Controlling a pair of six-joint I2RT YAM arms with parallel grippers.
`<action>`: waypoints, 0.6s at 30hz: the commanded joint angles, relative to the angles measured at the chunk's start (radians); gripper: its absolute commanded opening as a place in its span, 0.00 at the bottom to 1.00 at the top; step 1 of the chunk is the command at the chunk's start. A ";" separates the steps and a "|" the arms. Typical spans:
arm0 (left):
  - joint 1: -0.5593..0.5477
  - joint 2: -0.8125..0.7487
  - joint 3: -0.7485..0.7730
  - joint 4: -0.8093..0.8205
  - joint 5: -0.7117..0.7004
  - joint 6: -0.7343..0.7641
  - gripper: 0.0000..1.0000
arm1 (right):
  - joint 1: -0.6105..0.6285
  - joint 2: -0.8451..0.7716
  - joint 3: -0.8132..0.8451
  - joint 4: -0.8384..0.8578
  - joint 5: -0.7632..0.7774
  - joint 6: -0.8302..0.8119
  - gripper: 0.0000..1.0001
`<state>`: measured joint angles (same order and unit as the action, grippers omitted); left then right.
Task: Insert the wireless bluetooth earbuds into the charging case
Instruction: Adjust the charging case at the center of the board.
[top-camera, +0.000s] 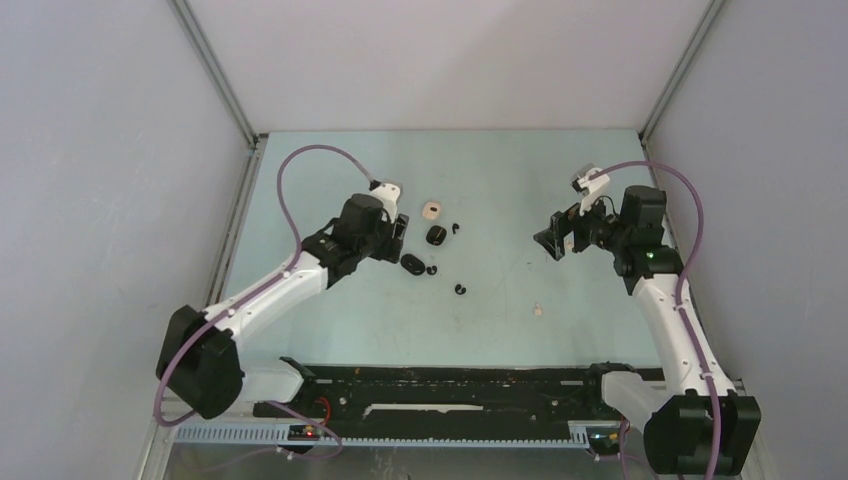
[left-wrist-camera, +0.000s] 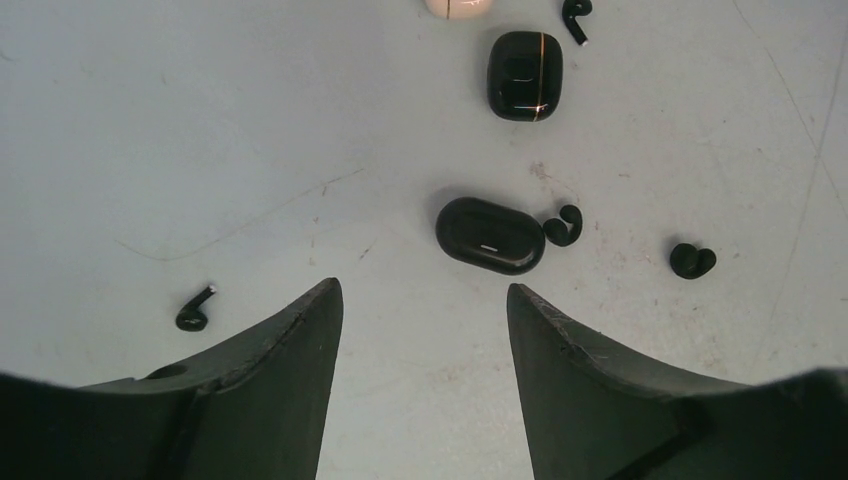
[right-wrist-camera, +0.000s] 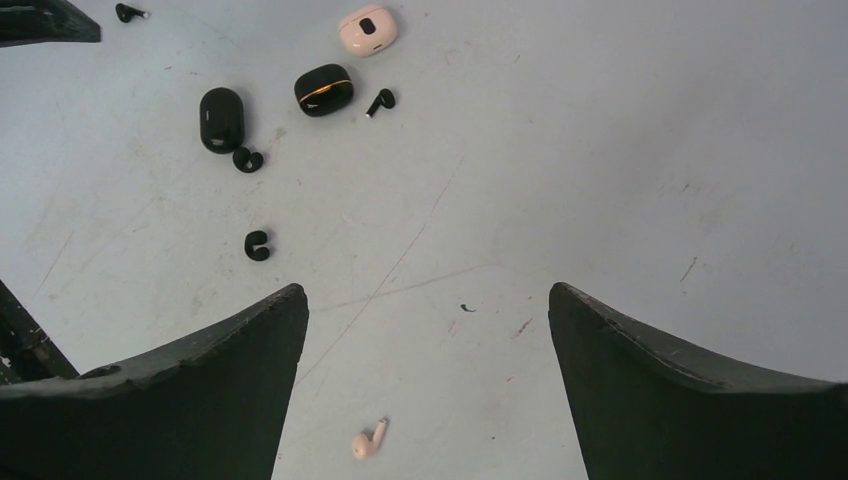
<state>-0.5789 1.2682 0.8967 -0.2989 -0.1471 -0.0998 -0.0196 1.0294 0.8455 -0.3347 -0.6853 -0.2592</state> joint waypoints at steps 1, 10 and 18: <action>-0.007 0.062 0.085 -0.023 0.025 -0.129 0.68 | 0.017 -0.029 0.013 0.013 -0.010 -0.021 0.92; -0.021 0.143 0.097 0.004 -0.075 -0.348 0.68 | 0.057 -0.023 0.013 0.010 -0.002 -0.032 0.92; -0.075 0.291 0.119 0.023 -0.181 -0.429 0.70 | 0.066 -0.019 0.013 0.006 0.004 -0.040 0.92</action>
<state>-0.6250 1.5009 0.9894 -0.2981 -0.2520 -0.4606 0.0395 1.0199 0.8455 -0.3355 -0.6815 -0.2829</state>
